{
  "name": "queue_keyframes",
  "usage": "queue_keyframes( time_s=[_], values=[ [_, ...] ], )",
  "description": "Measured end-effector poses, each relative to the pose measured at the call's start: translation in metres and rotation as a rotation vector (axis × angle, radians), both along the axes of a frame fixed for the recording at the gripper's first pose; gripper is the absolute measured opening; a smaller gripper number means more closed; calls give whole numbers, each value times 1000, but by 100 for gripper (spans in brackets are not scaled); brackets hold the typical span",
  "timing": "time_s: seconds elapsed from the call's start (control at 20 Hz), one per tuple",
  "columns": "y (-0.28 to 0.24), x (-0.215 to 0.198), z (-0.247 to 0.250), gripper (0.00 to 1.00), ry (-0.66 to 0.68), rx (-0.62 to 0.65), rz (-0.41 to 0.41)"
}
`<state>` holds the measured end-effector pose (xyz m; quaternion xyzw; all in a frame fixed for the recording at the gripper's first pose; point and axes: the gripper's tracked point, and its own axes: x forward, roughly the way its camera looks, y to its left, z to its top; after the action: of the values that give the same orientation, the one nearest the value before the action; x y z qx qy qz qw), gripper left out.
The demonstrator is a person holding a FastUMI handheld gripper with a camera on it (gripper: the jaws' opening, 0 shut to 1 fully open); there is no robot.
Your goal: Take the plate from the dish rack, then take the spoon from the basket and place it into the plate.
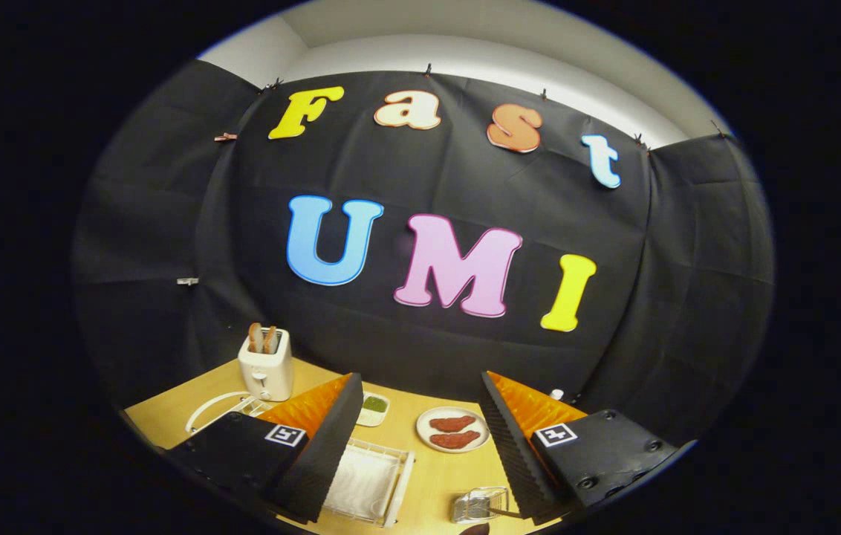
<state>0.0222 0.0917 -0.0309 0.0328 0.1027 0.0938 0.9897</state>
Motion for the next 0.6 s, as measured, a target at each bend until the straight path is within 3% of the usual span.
queue_keyframes(
  time_s=[0.35,0.6],
  values=[
    [79,1,-78,95,395,108,147],
    [117,11,-126,88,605,121,155]
  ],
)
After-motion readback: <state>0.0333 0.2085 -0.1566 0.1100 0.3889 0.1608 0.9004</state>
